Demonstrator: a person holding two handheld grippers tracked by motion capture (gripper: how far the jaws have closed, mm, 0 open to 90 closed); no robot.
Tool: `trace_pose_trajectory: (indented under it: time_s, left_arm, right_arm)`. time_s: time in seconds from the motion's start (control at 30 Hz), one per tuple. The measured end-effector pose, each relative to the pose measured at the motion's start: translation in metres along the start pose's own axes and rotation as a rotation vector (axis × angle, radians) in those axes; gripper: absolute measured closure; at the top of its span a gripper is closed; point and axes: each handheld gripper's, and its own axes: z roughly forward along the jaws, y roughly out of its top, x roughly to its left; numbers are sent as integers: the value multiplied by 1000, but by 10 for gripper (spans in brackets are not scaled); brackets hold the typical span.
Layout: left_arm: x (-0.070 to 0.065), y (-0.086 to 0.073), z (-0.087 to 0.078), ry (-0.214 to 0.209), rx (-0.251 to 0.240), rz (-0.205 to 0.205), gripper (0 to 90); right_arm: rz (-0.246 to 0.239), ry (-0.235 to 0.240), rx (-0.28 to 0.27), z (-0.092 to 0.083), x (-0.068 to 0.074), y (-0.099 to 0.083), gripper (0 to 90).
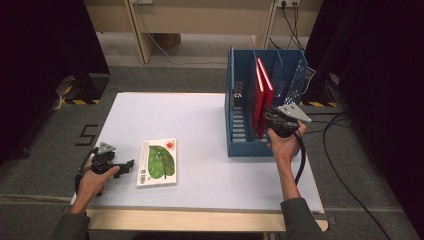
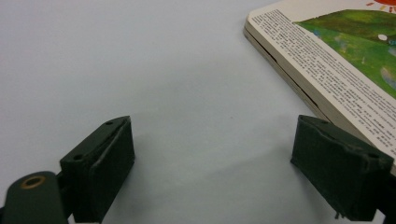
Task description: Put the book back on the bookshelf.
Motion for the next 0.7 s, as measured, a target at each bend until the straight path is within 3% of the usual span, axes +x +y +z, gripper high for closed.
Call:
trace_pose_trajectory:
  time_s: [0.13, 0.27, 0.37, 0.43, 0.53, 0.63, 0.7]
  left_arm:
    - [0, 0, 0, -1, -1, 0, 118]
    - [0, 0, 0, -2, -1, 0, 118]
    - [0, 0, 0, 0, 0, 0, 118]
    - [0, 0, 0, -1, -1, 0, 118]
    - [0, 0, 0, 0, 0, 0, 118]
    - [0, 0, 0, 0, 0, 0, 118]
    - [0, 0, 0, 0, 0, 0, 118]
  right_arm:
    - [13, 37, -4, 4, 6, 1, 769]
    - [46, 55, -12, 2, 3, -3, 763]
    - [25, 58, -11, 0, 4, -5, 752]
    - [46, 65, -14, -1, 3, -5, 717]
    - [-12, 54, 7, -5, 3, -5, 668]
    - [-65, 31, 20, -13, 3, -7, 682]
    - [-69, 33, 17, -16, 1, -8, 703]
